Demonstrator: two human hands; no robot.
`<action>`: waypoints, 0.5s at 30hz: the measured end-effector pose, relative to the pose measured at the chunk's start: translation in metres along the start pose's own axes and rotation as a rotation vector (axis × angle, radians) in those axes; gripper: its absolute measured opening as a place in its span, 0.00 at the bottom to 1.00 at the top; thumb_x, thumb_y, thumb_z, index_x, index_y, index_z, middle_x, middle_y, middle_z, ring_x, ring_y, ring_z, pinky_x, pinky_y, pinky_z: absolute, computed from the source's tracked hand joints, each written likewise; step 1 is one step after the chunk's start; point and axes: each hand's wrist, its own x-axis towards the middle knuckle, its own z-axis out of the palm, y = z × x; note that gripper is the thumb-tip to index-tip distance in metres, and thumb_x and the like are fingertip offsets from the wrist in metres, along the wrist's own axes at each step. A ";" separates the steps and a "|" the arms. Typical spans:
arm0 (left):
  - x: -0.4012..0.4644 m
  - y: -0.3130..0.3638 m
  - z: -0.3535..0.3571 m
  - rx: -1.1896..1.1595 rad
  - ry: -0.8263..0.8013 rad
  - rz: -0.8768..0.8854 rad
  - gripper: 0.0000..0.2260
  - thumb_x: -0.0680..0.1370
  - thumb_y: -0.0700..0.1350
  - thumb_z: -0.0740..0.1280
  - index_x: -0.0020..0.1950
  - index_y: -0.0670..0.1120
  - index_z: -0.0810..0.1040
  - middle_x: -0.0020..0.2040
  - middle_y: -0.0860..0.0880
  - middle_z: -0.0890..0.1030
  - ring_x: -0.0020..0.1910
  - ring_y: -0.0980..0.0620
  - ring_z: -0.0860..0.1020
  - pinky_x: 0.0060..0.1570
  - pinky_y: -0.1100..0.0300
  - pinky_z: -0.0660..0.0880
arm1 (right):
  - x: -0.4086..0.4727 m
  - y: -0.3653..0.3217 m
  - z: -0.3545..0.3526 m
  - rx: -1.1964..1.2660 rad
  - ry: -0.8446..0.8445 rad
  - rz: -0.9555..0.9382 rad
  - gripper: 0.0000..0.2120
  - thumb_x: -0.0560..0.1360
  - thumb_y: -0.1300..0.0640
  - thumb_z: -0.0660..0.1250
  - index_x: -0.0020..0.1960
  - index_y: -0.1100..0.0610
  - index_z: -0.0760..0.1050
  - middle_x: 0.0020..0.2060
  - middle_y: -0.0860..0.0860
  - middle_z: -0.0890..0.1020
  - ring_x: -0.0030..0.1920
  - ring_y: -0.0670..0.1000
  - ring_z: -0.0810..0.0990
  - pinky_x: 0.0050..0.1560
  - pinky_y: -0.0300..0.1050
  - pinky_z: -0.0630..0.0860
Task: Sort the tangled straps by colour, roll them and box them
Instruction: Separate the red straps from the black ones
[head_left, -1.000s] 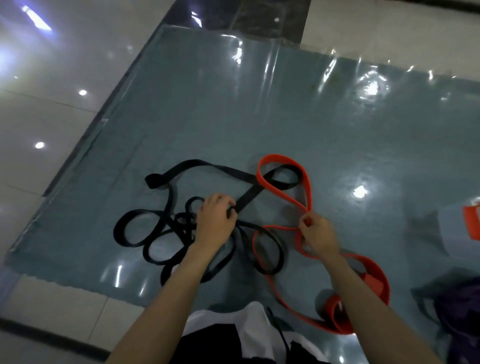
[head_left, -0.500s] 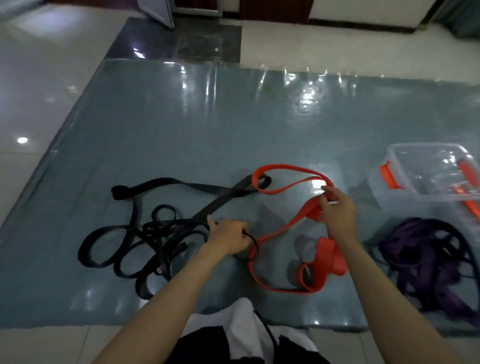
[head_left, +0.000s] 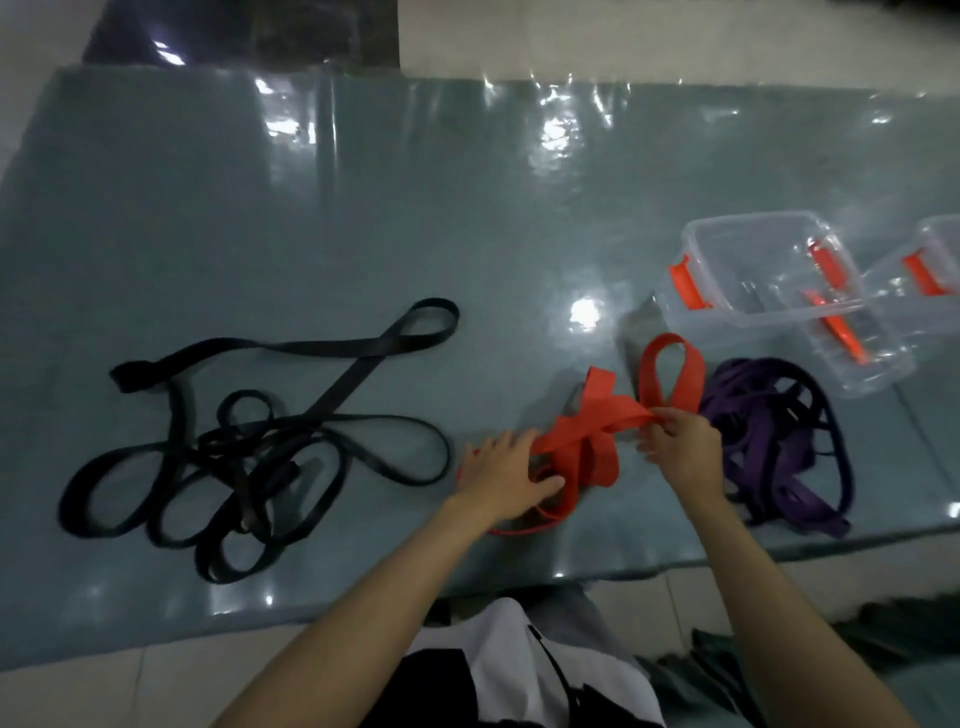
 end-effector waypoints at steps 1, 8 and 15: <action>0.002 0.008 0.008 0.032 -0.040 -0.005 0.45 0.75 0.73 0.65 0.85 0.53 0.54 0.81 0.44 0.66 0.79 0.39 0.65 0.78 0.33 0.56 | -0.002 0.003 -0.002 -0.168 -0.013 -0.045 0.09 0.80 0.60 0.70 0.57 0.55 0.86 0.39 0.56 0.88 0.37 0.54 0.87 0.42 0.50 0.84; 0.013 0.050 0.067 0.262 0.033 -0.171 0.59 0.71 0.69 0.72 0.86 0.46 0.38 0.84 0.43 0.58 0.82 0.42 0.58 0.77 0.27 0.44 | 0.034 0.020 -0.005 -0.577 -0.093 -0.480 0.07 0.70 0.55 0.80 0.42 0.58 0.86 0.42 0.57 0.81 0.46 0.64 0.81 0.45 0.56 0.77; 0.025 0.063 0.069 0.213 0.205 -0.350 0.44 0.78 0.59 0.67 0.86 0.55 0.44 0.72 0.48 0.71 0.68 0.44 0.73 0.64 0.47 0.72 | 0.072 0.025 0.005 -0.372 -0.396 -0.319 0.09 0.78 0.53 0.73 0.52 0.59 0.83 0.46 0.61 0.87 0.50 0.67 0.85 0.50 0.57 0.79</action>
